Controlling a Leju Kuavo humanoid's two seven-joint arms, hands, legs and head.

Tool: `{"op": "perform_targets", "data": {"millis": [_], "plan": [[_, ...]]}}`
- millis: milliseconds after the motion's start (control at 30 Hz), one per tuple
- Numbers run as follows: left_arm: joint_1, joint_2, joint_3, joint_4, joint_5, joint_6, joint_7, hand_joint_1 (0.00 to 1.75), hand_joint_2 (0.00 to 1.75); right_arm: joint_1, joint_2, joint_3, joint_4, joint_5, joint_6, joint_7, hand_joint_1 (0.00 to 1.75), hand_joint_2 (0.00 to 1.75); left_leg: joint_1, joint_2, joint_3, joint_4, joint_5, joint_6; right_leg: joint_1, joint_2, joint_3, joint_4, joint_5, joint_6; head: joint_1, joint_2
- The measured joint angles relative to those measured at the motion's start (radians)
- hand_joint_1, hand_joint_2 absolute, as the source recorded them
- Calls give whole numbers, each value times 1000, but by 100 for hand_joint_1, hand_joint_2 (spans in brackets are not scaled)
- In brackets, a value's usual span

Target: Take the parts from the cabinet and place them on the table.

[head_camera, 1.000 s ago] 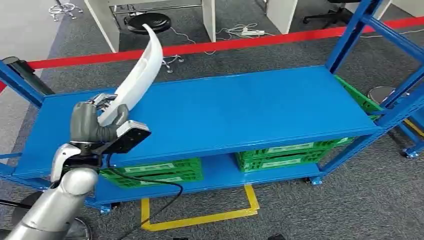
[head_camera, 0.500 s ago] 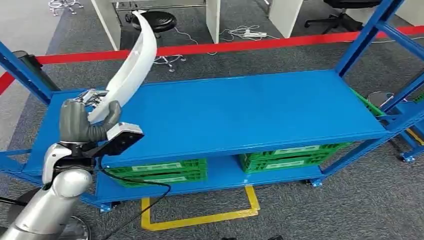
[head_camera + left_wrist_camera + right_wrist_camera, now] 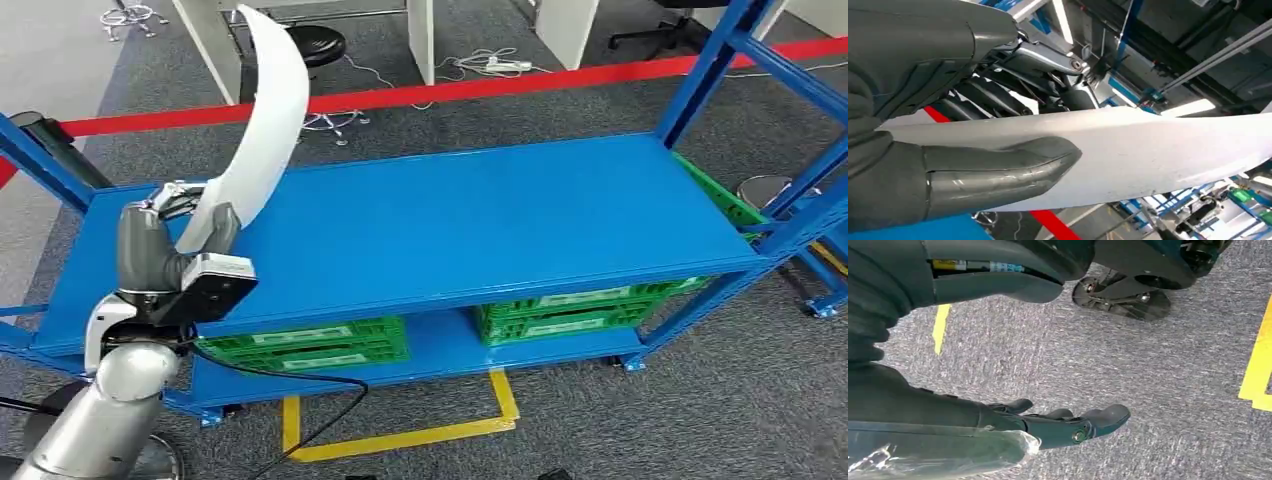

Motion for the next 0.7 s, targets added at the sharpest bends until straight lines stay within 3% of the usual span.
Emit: {"op": "perform_targets", "data": {"millis": [33,100,167,267,300,333,400,433,467,500,533,600,633,700], "plan": [[0,0,0,0,5,0,-3,175,175,0,0,0,0,0,0,0,0,175,2,0,28,-57,42,1,0,1,1,0,0,0,-1,0],[1,0,0,-7,17,0,-18,175,175,0,0,0,1,0,-2,0,0,175,3,1,111,-221,123,7,0,2,5,0,-2,3,-2,0],[2,-2,-1,-18,32,0,-36,175,175,-1,0,0,1,0,-5,1,0,175,-1,0,137,-282,108,14,7,4,-2,6,-4,14,0,0],[34,-2,-2,-32,45,5,-62,175,175,0,0,1,2,-1,-7,2,0,175,-3,-1,135,-283,111,28,3,1,-1,0,-2,31,1,0],[43,-3,-2,-39,45,8,-71,175,175,0,0,1,2,-1,-7,3,0,175,2,1,138,-288,115,34,1,1,-14,11,-14,35,0,0],[48,-4,-3,-44,43,11,-76,175,175,-1,0,1,2,-2,-9,3,0,175,2,1,138,-288,114,40,1,0,-30,50,-40,37,5,0],[60,-6,-3,-49,43,16,-82,175,175,0,0,1,2,-4,-10,3,0,175,-1,2,138,-288,113,47,0,0,-106,214,-117,41,6,0],[67,-6,-3,-49,42,17,-83,175,175,1,0,1,2,-4,-10,3,0,175,-3,2,137,-287,112,48,0,0,-141,286,-142,42,8,0],[76,-6,-3,-50,42,19,-84,175,175,2,0,0,3,-5,-11,4,0,175,-4,2,138,-287,112,48,0,1,-162,323,-148,42,7,0],[82,-6,-3,-50,39,21,-86,175,175,2,0,0,3,-6,-12,5,0,175,-6,2,138,-287,112,48,0,1,-157,310,-129,40,7,0],[87,-7,-3,-51,34,24,-87,175,175,2,0,0,3,-6,-12,6,0,175,-7,1,139,-286,112,48,0,0,-134,259,-95,38,8,0],[100,-8,-3,-57,21,40,-92,175,175,1,0,0,3,-9,-14,6,0,175,-8,0,145,-286,110,46,0,0,-38,73,-5,30,7,0],[108,-8,-3,-64,14,50,-98,175,175,0,0,0,3,-10,-14,6,0,175,-10,0,144,-285,108,44,1,1,-13,22,-10,28,7,0],[119,-8,-5,-72,5,60,-106,175,175,1,0,0,3,-12,-15,6,0,175,-15,0,137,-280,110,34,4,3,-2,9,-9,27,5,0]]}}
